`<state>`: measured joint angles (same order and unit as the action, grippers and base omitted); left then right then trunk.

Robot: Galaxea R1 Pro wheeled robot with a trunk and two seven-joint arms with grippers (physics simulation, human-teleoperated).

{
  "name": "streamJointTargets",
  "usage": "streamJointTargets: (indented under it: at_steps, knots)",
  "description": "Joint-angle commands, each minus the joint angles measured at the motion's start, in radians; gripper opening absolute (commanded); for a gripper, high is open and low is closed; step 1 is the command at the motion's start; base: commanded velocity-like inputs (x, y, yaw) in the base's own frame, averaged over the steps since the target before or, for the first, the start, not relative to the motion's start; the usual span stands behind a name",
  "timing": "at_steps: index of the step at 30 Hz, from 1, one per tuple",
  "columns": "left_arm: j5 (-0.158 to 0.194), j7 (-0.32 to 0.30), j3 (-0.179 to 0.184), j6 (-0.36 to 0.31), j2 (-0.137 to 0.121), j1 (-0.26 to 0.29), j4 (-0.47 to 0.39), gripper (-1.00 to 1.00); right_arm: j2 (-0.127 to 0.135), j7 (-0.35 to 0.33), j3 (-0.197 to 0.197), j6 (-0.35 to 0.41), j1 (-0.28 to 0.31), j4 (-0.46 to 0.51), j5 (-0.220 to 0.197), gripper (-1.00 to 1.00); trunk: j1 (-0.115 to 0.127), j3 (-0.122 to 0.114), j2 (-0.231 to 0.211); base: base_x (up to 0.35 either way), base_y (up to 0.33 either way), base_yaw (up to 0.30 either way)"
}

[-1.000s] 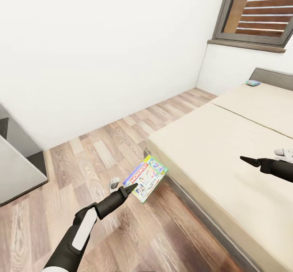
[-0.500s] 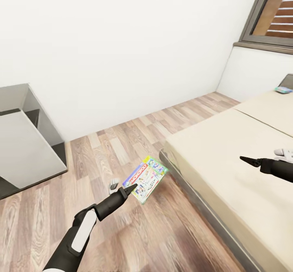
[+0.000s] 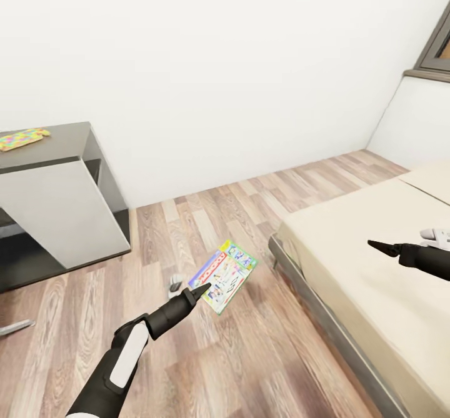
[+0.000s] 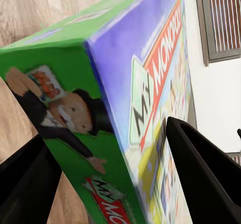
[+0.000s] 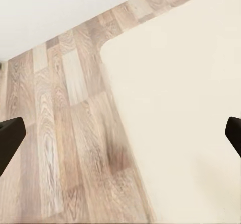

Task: Put all the toys in the child's room - the three board games (two on the bed and one on the table), the two jigsaw puzzles on the table, and the tennis ball on the table - inside the toy box on the table in the child's room.

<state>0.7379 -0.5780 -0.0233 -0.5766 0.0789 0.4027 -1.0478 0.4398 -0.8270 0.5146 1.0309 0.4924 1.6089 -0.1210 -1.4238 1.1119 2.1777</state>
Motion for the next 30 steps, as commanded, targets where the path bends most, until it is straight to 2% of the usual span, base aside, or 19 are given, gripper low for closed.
streamJointTargets:
  at_steps: [1,30]
  knots:
    - [0.007,0.000,-0.002,-0.008,0.001,0.001,0.000,-1.00,0.000,0.002,0.001,0.008,0.000,0.000,-0.007,1.00,0.000,0.000,0.000,0.000,0.000,0.282]
    - [0.007,-0.008,-0.001,-0.009,0.002,0.001,0.000,-1.00,0.002,0.001,0.002,0.008,0.001,0.000,-0.008,1.00,0.000,-0.010,0.000,0.000,0.000,0.282]
